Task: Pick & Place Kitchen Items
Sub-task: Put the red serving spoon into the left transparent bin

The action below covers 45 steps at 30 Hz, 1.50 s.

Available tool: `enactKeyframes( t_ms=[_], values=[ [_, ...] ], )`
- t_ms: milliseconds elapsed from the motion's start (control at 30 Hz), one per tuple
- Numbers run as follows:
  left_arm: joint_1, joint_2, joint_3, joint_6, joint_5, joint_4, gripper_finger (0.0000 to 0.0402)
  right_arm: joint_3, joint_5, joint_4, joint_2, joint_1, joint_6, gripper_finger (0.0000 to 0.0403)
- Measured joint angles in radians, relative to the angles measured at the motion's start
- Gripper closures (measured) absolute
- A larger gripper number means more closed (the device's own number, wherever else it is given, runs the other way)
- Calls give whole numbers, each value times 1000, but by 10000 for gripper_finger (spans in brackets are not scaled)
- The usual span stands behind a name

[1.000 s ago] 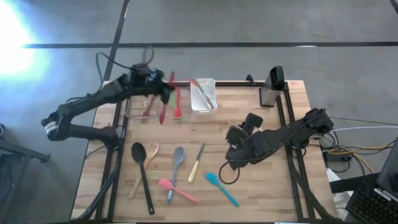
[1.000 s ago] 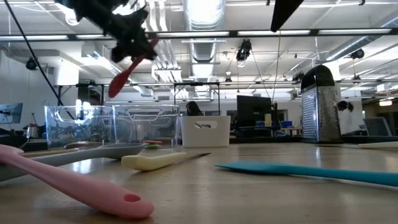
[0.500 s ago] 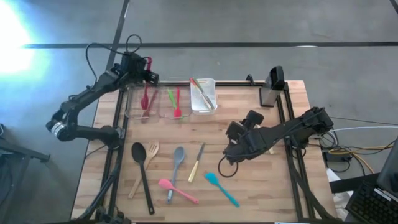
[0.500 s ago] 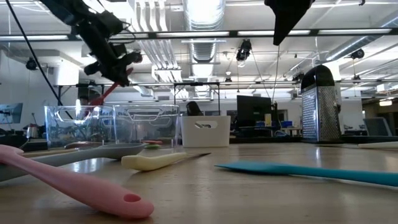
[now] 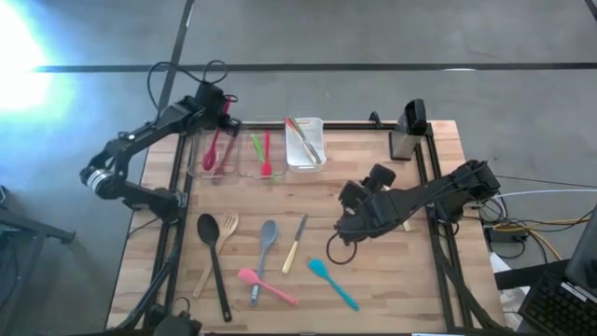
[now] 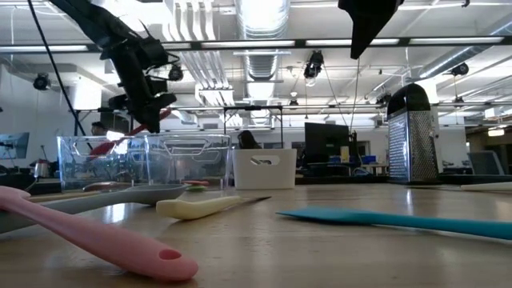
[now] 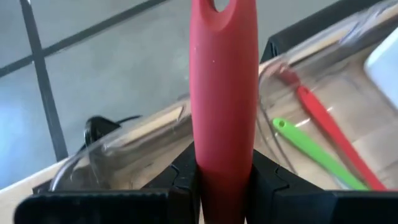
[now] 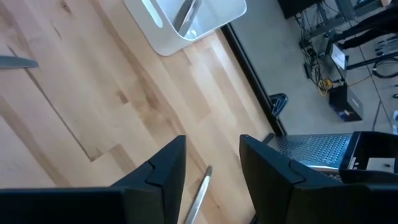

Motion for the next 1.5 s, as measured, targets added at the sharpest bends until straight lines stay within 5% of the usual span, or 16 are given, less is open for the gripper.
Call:
enactKeyframes(
  t_ms=[433,1100,1500],
  values=[
    [1,61,-6,-41,-36,-71,323,0,4,2,0,1,0,267],
    [4,68,-143,-73,-34,60,323,0,5,5,0,1,8,268],
    [4,174,-134,-43,-36,126,310,0,5,6,0,1,8,278]
  ],
)
